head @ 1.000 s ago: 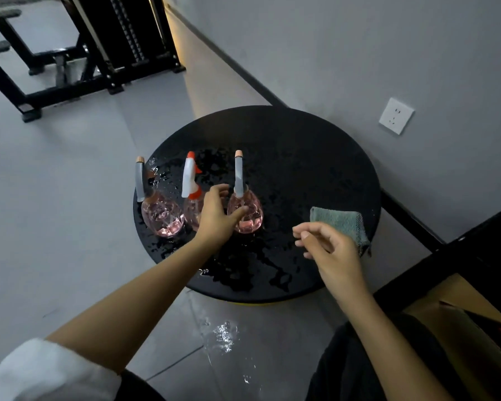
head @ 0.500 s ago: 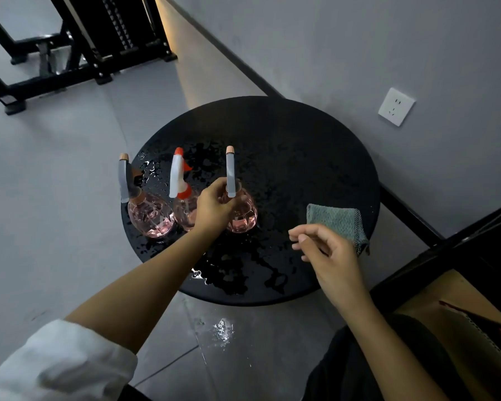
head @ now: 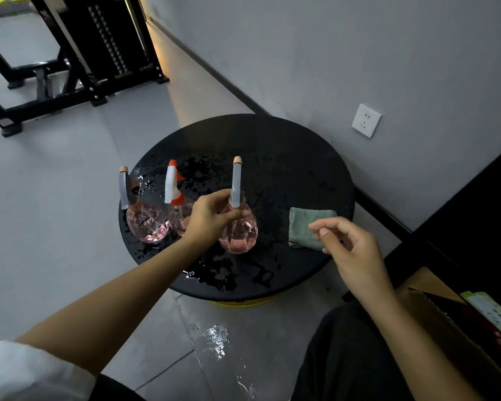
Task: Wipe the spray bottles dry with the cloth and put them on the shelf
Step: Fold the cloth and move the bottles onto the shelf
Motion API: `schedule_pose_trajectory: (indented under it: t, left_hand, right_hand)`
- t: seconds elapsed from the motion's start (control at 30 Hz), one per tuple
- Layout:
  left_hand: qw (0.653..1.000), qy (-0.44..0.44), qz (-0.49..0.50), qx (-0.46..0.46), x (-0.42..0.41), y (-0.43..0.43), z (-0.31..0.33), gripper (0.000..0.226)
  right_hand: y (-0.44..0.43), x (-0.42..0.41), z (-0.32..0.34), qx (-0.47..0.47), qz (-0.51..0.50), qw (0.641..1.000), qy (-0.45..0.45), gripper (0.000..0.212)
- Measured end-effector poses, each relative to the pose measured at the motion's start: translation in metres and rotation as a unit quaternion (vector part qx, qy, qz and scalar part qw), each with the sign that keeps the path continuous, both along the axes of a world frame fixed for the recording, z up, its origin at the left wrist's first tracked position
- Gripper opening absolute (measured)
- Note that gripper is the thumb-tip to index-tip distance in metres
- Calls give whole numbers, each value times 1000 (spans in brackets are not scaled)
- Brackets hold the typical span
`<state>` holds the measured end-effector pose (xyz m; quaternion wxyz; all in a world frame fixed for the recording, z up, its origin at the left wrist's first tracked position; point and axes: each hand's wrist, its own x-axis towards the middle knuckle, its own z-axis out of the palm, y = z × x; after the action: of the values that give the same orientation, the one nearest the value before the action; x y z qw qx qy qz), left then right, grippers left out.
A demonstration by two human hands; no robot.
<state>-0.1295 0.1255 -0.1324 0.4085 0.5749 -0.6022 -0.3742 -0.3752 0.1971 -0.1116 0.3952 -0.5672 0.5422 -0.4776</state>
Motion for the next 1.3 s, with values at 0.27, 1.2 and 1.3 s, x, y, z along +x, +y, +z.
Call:
schedule_pose_trajectory:
  t: [0.27,1.2,1.3]
  left_hand:
    - [991,-30,-105,-71,-59,30,57,28]
    - [928,81,-352,-95,-393,94,105,30]
    - [929,68,-349,-99,-426,93,96,32]
  right_hand:
    - [36,-52,34,-44,-43,998,14,30]
    - [185,-276,74,-54,-271,960,43,23]
    - [192,-287,68,-45,-282,957,47,24]
